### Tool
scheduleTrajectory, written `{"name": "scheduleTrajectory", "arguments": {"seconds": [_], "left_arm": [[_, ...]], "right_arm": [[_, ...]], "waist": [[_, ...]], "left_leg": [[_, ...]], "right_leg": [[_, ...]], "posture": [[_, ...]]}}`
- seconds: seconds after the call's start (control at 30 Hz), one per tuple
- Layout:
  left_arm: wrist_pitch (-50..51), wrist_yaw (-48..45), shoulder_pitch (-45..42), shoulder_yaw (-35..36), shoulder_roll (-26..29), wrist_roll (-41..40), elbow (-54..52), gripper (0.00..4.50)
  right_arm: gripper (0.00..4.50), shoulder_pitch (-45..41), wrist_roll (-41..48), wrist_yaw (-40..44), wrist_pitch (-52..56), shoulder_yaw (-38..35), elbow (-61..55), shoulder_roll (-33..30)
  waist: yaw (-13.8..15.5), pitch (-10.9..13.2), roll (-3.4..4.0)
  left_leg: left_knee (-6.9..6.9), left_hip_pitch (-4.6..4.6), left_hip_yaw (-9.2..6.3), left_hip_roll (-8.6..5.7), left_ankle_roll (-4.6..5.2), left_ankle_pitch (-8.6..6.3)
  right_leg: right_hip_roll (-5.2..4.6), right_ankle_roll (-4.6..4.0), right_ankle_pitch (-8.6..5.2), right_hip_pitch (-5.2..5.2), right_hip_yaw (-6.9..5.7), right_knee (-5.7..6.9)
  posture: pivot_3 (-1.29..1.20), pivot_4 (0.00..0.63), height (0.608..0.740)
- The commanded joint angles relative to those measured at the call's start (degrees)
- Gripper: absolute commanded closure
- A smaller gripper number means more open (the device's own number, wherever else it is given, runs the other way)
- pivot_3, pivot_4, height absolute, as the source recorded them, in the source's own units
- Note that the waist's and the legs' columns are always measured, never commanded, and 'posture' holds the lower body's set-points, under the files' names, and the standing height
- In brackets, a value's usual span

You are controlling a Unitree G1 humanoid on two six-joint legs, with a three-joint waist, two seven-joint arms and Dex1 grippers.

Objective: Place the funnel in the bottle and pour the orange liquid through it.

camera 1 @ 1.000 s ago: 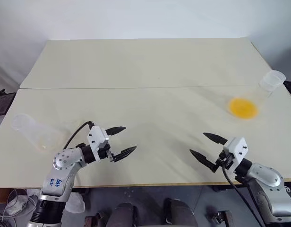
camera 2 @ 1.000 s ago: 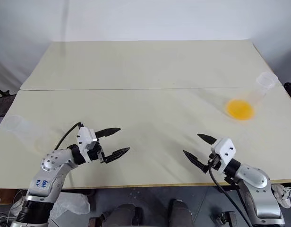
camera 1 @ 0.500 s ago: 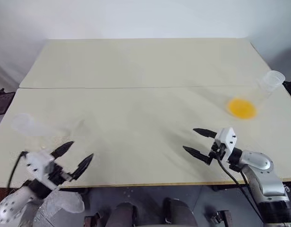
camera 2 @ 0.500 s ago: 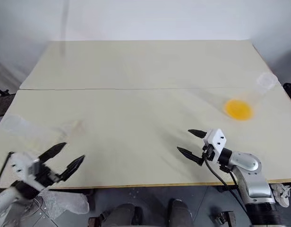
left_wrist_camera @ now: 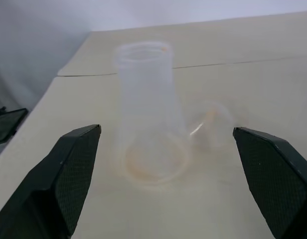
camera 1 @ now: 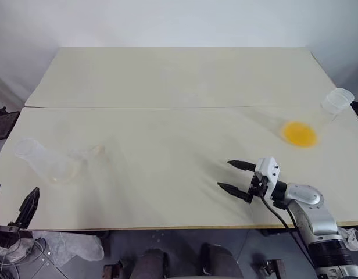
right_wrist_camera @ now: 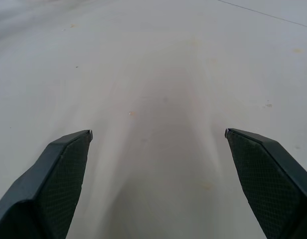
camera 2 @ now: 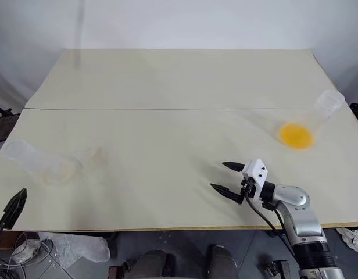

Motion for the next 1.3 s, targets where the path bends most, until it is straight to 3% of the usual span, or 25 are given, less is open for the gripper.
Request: {"name": "scheduleTrajectory", "arguments": {"seconds": [0.03, 0.27, 0.87, 1.1, 1.3], "left_arm": [[0.33, 0.08, -2.97, 1.41, 4.41, 0.41, 3.38, 0.00], [2.14, 0.55, -12.31, -2.60, 10.18, 2.23, 10.41, 0.00], [0.63, -1.14, -22.38, -7.57, 10.67, 5.06, 17.45, 0.00], [0.64, -3.96, -24.15, -6.58, 11.88, 3.44, 19.10, 2.12], [1.78, -5.55, -26.94, -6.38, 15.03, 2.81, 20.07, 2.16]], "right_arm": [[0.03, 0.63, 0.36, -0.40, -0.71, -0.53, -2.37, 0.43], [0.03, 2.30, 0.29, -1.56, -0.64, -0.90, -4.21, 0.66], [0.03, 6.75, 0.49, -4.21, -0.06, -3.31, -8.49, -0.54], [0.00, 6.74, 0.43, -4.13, -0.84, -3.83, -7.59, -0.90], [0.00, 6.28, 0.20, -4.16, -1.45, -4.14, -6.49, -0.78]], "waist": [[0.01, 0.01, 0.02], [-0.41, 0.01, 0.04], [-1.35, 0.01, 0.02], [-1.27, 0.02, 0.01], [-1.32, 0.01, 0.01]], "left_leg": [[0.00, 0.01, 0.01, 0.00, 0.00, 0.00], [0.00, 0.02, 0.02, -0.01, -0.02, 0.00], [-0.04, 0.03, 0.04, 0.02, -0.06, -0.01], [-0.04, 0.02, 0.03, 0.02, -0.06, -0.02], [-0.04, 0.02, 0.02, 0.02, -0.06, -0.01]], "right_leg": [[0.00, 0.00, 0.00, 0.00, 0.01, 0.01], [0.01, 0.02, 0.01, -0.02, 0.01, 0.18], [0.13, 0.13, 0.07, -0.01, -0.15, 0.31], [0.12, 0.13, 0.07, -0.01, -0.17, 0.30], [0.13, 0.14, 0.08, -0.01, -0.17, 0.31]], "posture": [[0.00, 0.150, 0.740], [0.00, 0.150, 0.740], [0.00, 0.150, 0.740], [0.00, 0.150, 0.740], [0.00, 0.150, 0.740]]}}
